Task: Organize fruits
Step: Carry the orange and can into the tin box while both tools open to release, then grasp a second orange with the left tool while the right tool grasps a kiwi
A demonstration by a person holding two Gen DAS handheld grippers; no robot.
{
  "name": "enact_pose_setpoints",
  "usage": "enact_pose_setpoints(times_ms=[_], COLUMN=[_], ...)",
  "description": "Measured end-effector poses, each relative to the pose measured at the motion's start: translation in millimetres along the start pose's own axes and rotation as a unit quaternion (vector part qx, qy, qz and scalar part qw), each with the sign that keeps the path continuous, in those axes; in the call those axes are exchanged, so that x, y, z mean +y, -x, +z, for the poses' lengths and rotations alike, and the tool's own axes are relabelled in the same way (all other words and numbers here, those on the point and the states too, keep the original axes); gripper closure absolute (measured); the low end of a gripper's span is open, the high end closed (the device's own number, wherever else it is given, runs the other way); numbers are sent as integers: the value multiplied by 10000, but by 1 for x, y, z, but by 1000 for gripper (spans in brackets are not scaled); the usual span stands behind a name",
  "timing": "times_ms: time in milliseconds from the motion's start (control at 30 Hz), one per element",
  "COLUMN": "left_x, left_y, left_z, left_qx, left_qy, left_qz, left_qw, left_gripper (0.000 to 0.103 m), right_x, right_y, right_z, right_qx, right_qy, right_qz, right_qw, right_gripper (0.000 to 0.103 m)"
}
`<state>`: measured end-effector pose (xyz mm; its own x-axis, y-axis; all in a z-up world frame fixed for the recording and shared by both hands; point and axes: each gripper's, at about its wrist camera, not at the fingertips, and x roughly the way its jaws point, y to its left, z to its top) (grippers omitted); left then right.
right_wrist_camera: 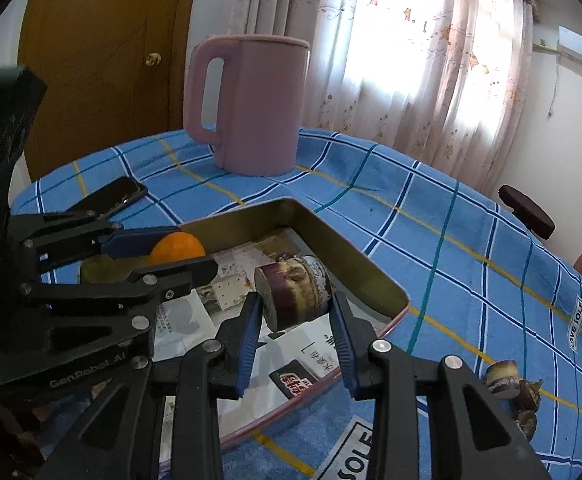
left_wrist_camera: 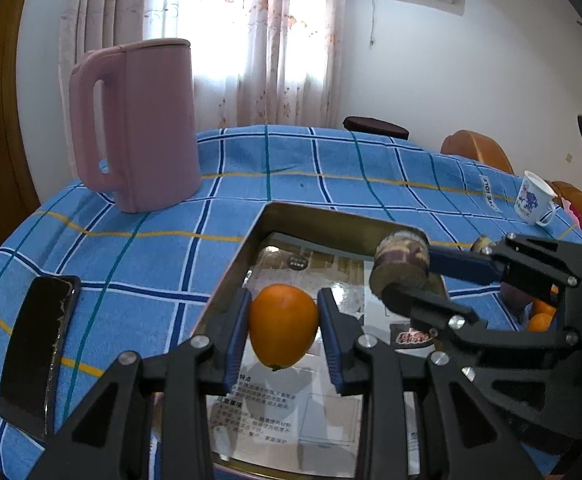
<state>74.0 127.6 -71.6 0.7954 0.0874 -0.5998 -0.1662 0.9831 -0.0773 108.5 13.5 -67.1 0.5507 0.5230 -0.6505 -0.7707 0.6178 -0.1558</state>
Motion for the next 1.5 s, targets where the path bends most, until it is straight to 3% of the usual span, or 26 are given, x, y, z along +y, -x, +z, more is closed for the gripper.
enact_pose_setpoints(times_ms=[333,400,433,500,567,633,733,833,1000,1200,1500], left_x=[1,-1,-1,0,1,0,-1,-8,-44,-105,-156], left_y=[-1,1,2,5,11,20,40,56,66,54,30], left_z=[0,-1,-1,0,0,0,-2,-3,-8,-18,-28], left_qx=[32,0,-16,-74,-152,-296,-539,-746,-849,-567,-150], left_qy=[-39,-62,-53,-16,35,69,118,132,-87,-572,-968], left_qz=[61,54,45,77,91,94,-22,-131,-495,-949,-1235], left_qw=[10000,10000,10000,9999,9998,9995,9985,9970,9951,9922,9875], left_gripper=[67,66,64,59,41,34,33,24,20,19,19], right_x=[7,8,8,9,9,7,0,-16,-63,-103,-110], right_y=[-7,-4,-3,1,6,15,39,71,117,130,115], right_z=[-5,-4,-4,-4,-5,-8,-22,-48,-104,-148,-153], right_qx=[191,119,107,77,31,-35,-165,-261,-184,145,346], right_qy=[36,40,25,35,49,73,58,-80,-733,-1352,-1531], right_qz=[228,233,238,177,137,-4,-288,-509,-1019,-1397,-1020], right_qw=[9996,9997,9997,9998,9999,10000,9994,9983,9919,9808,9823], right_gripper=[66,62,55,53,53,53,53,53,52,52,52])
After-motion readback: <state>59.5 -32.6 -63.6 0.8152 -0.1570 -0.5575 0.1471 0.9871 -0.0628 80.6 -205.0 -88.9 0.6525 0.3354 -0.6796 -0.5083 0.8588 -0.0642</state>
